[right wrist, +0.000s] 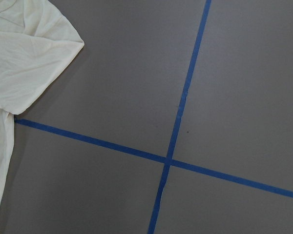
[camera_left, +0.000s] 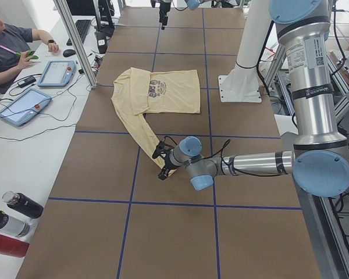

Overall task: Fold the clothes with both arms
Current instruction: 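Lower the left gripper to the other sleeve cuff and grasp it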

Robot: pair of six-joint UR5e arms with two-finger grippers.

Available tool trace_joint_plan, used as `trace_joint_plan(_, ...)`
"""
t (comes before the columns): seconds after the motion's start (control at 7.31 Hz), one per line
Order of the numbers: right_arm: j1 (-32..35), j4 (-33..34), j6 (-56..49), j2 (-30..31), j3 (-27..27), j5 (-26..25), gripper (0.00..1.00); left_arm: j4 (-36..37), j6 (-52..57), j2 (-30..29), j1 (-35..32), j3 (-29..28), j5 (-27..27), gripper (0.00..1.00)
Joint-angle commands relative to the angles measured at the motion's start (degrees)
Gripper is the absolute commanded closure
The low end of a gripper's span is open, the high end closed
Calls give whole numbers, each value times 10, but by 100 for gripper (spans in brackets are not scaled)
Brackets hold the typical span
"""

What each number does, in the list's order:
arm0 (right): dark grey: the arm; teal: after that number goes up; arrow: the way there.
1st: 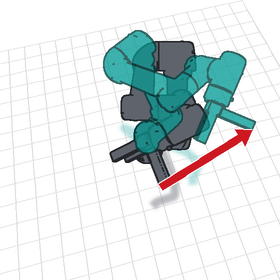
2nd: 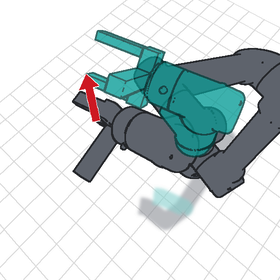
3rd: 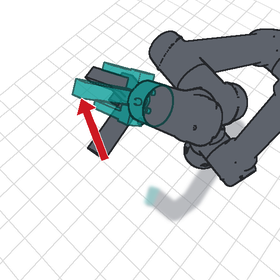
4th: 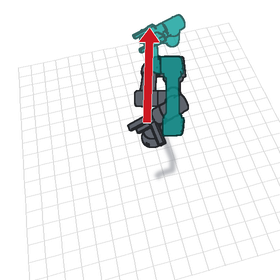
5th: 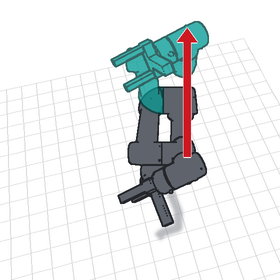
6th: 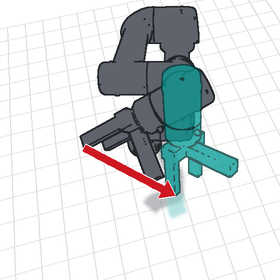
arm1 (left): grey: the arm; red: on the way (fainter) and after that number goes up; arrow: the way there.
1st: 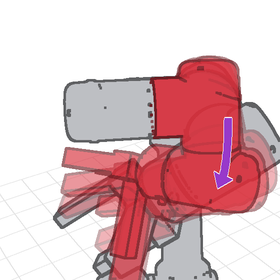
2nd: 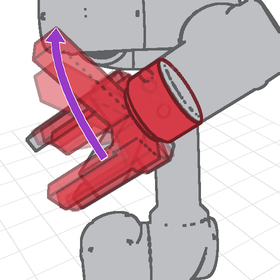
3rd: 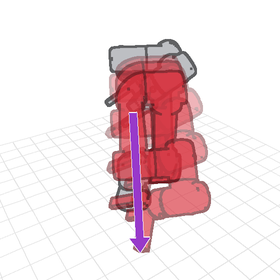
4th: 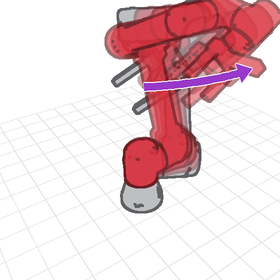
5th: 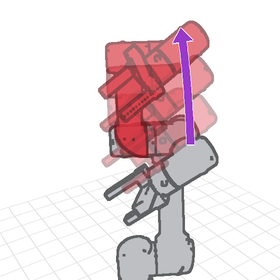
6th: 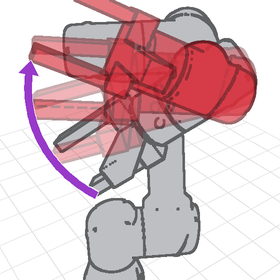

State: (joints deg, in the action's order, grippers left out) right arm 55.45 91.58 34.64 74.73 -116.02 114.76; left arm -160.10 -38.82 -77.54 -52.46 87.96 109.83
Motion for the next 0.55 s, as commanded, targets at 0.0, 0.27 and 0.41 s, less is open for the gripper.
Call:
trace_joint_plan(0.0, 0, 0, 0, 1, 0, -1, 0, -2, 0, -4, 19, -11, 0, 33)
trace_joint_plan(0.27, 0, 0, 1, 1, -1, -2, 0, -2, 0, -4, 27, -16, 0, 45)
trace_joint_plan(0.41, 0, 0, 2, 1, -1, -2, 0, -2, 0, -4, 29, -19, 0, 48)
